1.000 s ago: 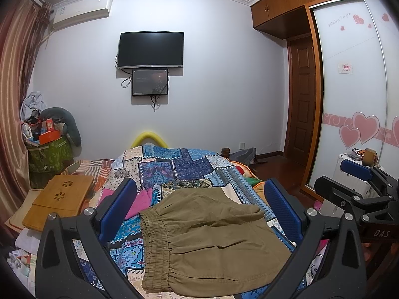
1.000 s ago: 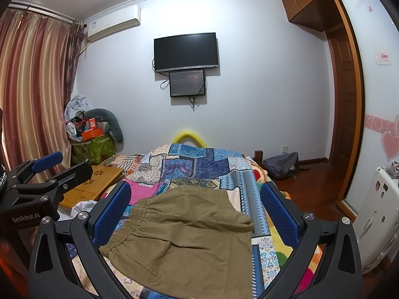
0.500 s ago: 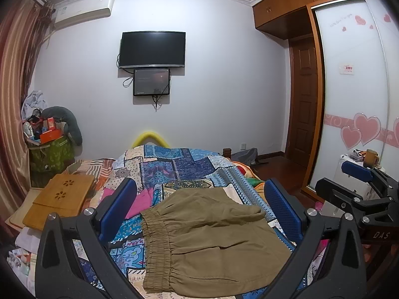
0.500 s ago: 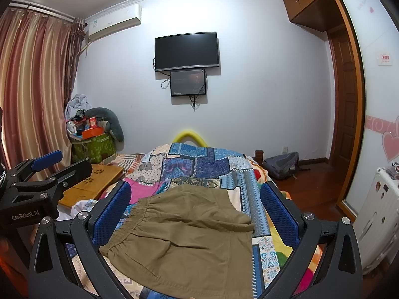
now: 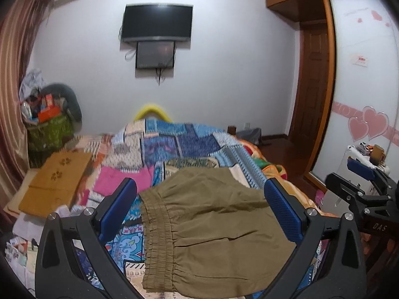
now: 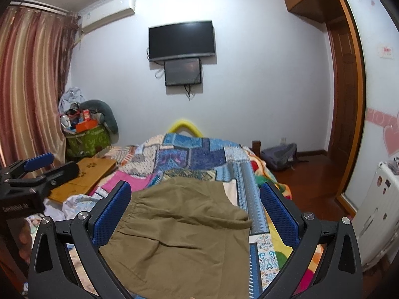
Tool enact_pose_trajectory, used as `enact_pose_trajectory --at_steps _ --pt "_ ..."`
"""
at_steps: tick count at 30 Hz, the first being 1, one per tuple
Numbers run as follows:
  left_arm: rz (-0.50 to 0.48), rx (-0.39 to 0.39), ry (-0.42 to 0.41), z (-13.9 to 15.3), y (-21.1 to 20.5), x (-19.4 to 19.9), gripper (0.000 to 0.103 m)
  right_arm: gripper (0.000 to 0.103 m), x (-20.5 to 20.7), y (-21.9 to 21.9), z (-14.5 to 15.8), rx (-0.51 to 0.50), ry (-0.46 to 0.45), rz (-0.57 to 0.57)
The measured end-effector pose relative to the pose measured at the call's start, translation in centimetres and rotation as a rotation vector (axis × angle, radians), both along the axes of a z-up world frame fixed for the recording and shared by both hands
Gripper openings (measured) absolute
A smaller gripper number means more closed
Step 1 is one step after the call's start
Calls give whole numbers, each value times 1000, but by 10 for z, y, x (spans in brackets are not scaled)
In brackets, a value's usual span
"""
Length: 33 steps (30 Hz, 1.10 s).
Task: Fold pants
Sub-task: 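Lower both tools and grasp the olive pants' waistband and leg hem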
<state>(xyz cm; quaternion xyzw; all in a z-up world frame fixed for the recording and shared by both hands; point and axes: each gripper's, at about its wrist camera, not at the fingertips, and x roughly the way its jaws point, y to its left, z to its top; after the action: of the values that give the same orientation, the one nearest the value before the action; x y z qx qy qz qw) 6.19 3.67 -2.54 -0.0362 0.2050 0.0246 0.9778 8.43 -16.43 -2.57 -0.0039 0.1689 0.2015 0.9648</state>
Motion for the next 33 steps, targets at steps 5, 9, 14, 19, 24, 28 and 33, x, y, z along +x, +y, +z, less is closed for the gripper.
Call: enact_pose_trajectory --at_steps 5,9,14,19,24,28,33 --pt "58 -14 92 -28 26 45 103 103 38 -6 -28 -51 77 -33" --pt "116 0 171 -56 48 82 103 103 74 -17 -58 -138 142 -79" --pt "164 74 287 -102 71 125 103 103 109 -29 -94 -199 263 -96" --pt "123 14 436 -143 90 152 103 103 142 -35 -132 -228 374 -90" --pt "63 1 512 -163 93 169 102 96 171 -36 -162 -224 463 -80" --pt "12 -11 592 -176 92 182 82 79 191 -35 -180 -211 517 -44" --pt "-2 -37 649 -193 97 190 75 66 210 -31 -196 -172 580 16"
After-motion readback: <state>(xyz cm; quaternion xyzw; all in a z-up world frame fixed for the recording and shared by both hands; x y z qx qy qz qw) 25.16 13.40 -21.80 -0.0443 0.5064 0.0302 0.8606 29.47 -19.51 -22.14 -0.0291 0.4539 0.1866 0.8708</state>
